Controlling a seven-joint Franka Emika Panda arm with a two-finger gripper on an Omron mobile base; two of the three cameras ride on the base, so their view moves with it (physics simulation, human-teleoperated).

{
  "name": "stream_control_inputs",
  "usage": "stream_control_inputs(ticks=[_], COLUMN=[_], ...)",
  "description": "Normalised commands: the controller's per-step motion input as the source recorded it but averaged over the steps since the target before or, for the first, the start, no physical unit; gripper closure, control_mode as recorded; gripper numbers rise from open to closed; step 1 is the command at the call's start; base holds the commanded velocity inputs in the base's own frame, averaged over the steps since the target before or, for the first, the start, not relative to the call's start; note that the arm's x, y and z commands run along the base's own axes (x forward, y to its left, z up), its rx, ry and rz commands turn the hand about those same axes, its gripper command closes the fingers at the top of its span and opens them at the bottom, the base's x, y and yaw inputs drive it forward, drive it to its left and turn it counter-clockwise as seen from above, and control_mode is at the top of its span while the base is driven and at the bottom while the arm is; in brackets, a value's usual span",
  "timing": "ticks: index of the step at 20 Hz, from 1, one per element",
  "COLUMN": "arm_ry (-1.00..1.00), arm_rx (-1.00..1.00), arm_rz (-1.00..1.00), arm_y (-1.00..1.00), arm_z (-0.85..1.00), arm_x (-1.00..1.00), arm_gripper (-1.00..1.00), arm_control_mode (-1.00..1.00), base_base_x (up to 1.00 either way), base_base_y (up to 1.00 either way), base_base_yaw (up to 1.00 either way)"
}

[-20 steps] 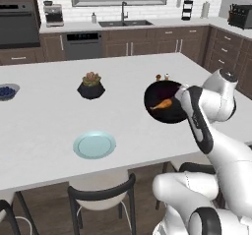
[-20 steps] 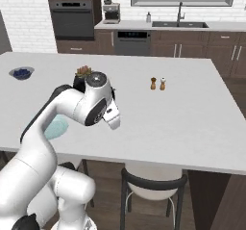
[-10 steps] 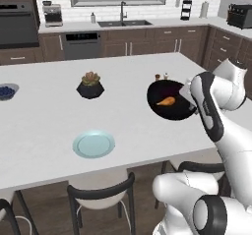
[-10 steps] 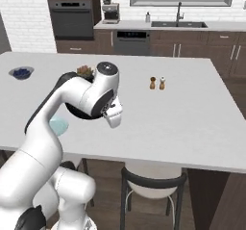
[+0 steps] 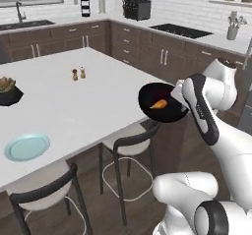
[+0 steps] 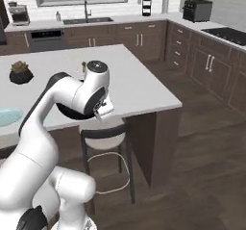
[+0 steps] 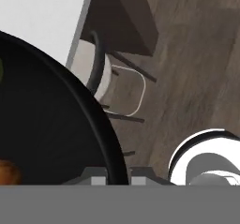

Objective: Pick the chicken drumstick and eggplant from their plates and place them in the bowl. Then put the bowl in the fridge.

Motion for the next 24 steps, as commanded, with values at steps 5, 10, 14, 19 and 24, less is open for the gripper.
stream_control_inputs(ticks=[5,10,14,19,24], arm_ry=[0.0,0.0,0.0,0.0,0.0], arm_rx=[0.0,0.0,0.0,0.0,0.0], arm_rz=[0.0,0.0,0.0,0.0,0.0], arm_y=[0.0,0.0,0.0,0.0,0.0], arm_z=[0.0,0.0,0.0,0.0,0.0], arm_x=[0.0,0.0,0.0,0.0,0.0], arm_gripper=[1.0,1.0,1.0,1.0,1.0], arm_control_mode=[1.0,1.0,1.0,1.0,1.0], base_base_x=[-0.26,0.3,1.0,1.0,1.0], base_base_y=[-0.03,-0.17,-0.15,-0.07,-0.22], base_base_yaw=[-0.9,-0.81,-0.38,-0.11,-0.13])
